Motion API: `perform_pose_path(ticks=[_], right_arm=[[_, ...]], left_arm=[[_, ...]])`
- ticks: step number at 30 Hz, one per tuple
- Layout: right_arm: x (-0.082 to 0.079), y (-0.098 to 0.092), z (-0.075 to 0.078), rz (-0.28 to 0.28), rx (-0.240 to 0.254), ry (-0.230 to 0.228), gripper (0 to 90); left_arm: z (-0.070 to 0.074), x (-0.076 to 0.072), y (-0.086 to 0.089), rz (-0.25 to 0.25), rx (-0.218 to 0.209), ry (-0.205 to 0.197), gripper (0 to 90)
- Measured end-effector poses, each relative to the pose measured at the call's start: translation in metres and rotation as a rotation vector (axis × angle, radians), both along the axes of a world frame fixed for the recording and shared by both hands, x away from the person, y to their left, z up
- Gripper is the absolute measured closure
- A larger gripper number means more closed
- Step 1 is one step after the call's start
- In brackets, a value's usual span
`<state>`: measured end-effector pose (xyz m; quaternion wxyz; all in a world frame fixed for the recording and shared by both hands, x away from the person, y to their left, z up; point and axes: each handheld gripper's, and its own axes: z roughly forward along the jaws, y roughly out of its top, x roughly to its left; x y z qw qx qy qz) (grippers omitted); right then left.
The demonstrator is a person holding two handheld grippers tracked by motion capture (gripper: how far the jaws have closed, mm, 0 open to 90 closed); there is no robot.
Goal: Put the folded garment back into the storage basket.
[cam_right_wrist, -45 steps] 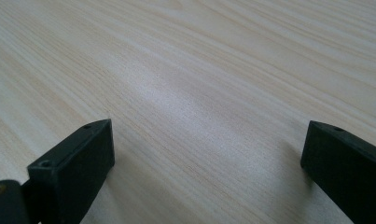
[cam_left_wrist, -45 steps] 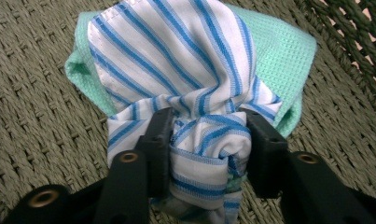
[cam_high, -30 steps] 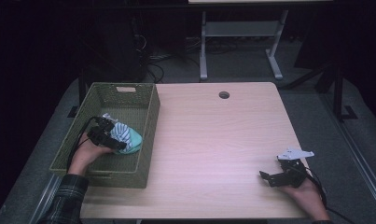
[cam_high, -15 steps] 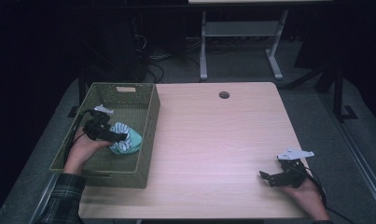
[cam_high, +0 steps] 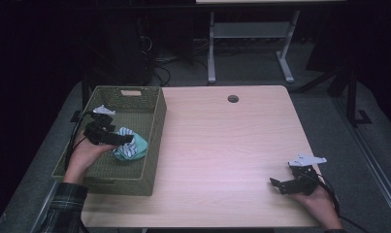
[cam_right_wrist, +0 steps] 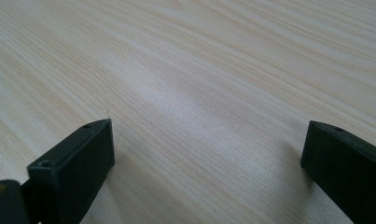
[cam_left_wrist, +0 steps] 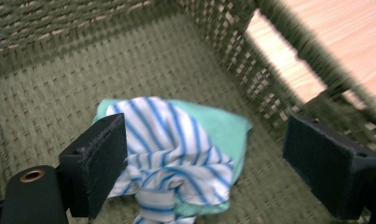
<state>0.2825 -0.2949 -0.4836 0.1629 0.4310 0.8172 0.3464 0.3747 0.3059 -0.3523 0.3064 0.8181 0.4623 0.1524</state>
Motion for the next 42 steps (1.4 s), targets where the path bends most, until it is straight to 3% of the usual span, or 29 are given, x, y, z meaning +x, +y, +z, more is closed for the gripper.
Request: perform_pose_path(ticks=[5, 22, 42], right_arm=[[0.0, 0.0, 0.0, 0.0, 0.0, 0.0, 2.2], [0.0, 0.0, 0.0, 0.0, -0.001, 0.0, 2.2], [0.0, 0.0, 0.0, 0.0, -0.001, 0.0, 2.2]], left_arm=[[0.009, -0.004, -0.008, 0.001, -0.044, -0.026, 13.3], [0.019, -0.011, -0.043, -0.066, -0.083, -0.05, 13.2], [0.02, -0.019, -0.111, -0.192, -0.131, -0.079, 13.3]])
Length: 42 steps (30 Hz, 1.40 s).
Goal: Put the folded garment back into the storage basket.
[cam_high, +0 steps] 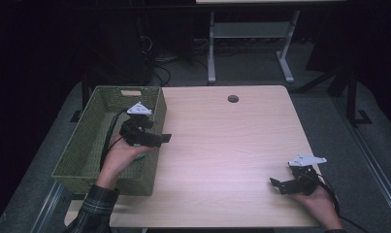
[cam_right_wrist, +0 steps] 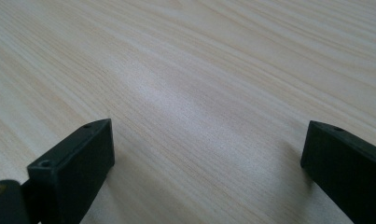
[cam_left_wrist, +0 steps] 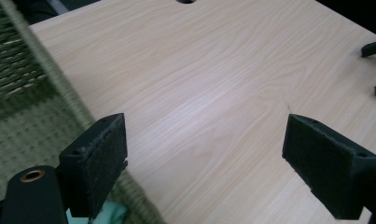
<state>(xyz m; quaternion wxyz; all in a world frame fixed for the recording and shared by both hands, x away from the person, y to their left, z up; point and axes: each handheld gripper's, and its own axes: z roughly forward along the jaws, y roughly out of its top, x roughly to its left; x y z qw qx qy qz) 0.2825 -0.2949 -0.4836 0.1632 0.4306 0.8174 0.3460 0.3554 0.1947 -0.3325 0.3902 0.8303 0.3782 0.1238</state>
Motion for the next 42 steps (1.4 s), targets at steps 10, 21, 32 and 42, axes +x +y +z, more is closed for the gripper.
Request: perform_pose_path(ticks=[10, 21, 32, 42], right_arm=[[0.0, 0.0, 0.0, 0.0, 0.0, 0.0, 2.2], [0.0, 0.0, 0.0, 0.0, 0.0, 0.0, 2.2], [0.0, 0.0, 0.0, 0.0, 0.0, 0.001, 2.2], [0.0, 0.0, 0.0, 0.0, 0.0, 0.0, 2.2]], left_arm=[[-0.009, -0.004, -0.037, -0.068, 0.003, 0.007, 13.3], [-0.026, -0.012, -0.07, -0.11, 0.011, 0.005, 13.3], [-0.054, -0.022, -0.096, -0.151, 0.033, 0.014, 13.3], [-0.079, -0.029, -0.105, -0.152, 0.051, -0.003, 13.3]])
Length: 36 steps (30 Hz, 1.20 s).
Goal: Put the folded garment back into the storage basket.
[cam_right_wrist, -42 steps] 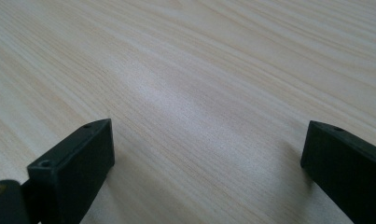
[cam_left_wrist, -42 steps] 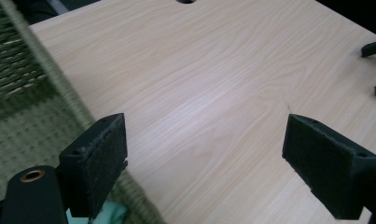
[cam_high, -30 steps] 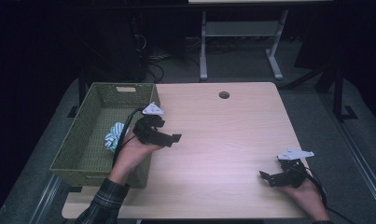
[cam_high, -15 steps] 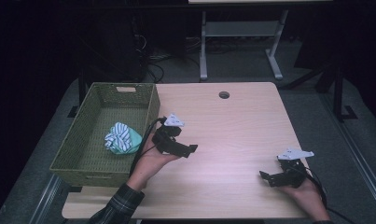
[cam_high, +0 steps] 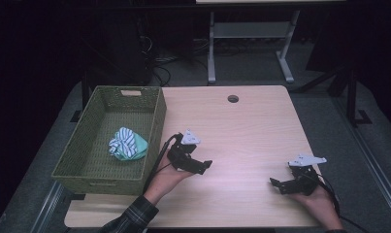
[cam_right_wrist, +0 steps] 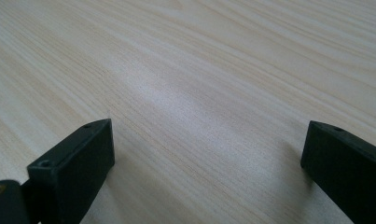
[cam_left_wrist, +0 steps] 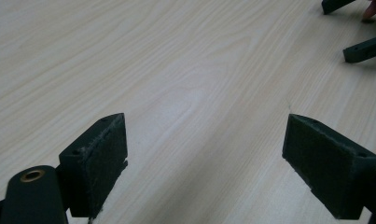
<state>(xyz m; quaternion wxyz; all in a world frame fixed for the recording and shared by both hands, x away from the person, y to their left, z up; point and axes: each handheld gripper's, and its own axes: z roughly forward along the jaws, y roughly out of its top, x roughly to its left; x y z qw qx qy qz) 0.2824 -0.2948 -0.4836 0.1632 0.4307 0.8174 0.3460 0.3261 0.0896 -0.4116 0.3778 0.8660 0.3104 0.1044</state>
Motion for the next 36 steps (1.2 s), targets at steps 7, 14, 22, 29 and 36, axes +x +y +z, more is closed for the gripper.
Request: perform_pose_path(ticks=[7, 14, 22, 29, 36], right_arm=[[0.0, 0.0, 0.0, 0.0, 0.0, 0.0, 2.2], [0.0, 0.0, 0.0, 0.0, 0.0, 0.0, 2.2], [0.0, 0.0, 0.0, 0.0, 0.001, 0.0, 2.2], [0.0, 0.0, 0.0, 0.0, 0.001, 0.0, 2.2], [0.0, 0.0, 0.0, 0.0, 0.0, 0.0, 2.2]], left_arm=[[-0.02, -0.003, -0.006, 0.017, 0.019, -0.011, 13.2], [-0.033, -0.005, -0.009, 0.019, 0.025, -0.02, 12.6], [-0.048, -0.006, -0.014, 0.01, 0.042, -0.023, 12.5], [-0.056, -0.006, -0.014, 0.011, 0.054, -0.026, 12.4], [-0.065, -0.005, -0.014, 0.012, 0.053, -0.03, 12.3]])
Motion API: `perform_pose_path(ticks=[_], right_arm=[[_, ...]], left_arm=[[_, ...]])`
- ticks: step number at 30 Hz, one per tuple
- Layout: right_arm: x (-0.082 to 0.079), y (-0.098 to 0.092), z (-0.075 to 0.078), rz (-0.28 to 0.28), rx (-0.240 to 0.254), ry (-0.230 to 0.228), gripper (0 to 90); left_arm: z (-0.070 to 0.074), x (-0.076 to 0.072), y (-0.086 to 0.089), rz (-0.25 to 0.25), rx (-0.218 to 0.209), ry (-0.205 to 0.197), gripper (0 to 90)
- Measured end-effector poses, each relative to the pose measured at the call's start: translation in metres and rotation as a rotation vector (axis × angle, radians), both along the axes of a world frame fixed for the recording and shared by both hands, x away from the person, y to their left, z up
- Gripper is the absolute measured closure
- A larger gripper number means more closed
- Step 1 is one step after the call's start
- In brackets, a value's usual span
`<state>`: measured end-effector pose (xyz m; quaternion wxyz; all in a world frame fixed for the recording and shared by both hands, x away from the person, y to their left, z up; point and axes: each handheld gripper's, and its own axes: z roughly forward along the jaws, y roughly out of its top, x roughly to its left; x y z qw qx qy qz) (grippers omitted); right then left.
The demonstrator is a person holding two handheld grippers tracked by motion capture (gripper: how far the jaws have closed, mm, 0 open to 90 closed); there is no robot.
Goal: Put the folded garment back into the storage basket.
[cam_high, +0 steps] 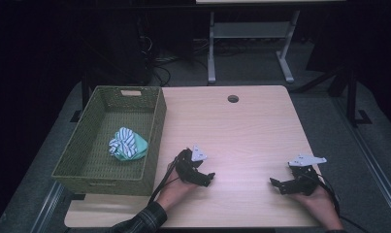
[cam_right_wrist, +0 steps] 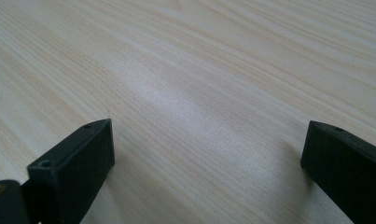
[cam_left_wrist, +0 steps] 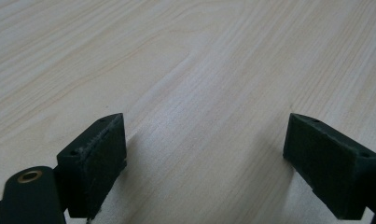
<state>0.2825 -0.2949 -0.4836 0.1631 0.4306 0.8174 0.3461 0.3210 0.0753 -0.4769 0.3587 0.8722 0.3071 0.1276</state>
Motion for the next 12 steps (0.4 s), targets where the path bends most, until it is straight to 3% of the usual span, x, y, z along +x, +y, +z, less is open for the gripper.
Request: perform_pose_path(ticks=[2, 12], right_arm=[[0.0, 0.0, 0.0, 0.0, 0.0, 0.0, 2.2], [0.0, 0.0001, 0.0, -0.001, 0.0, 0.0, 2.2]], left_arm=[[-0.0019, -0.0003, 0.001, -0.004, -0.018, -0.011, 12.3], [-0.0018, -0.0002, 0.0012, -0.009, -0.018, -0.01, 12.4]])
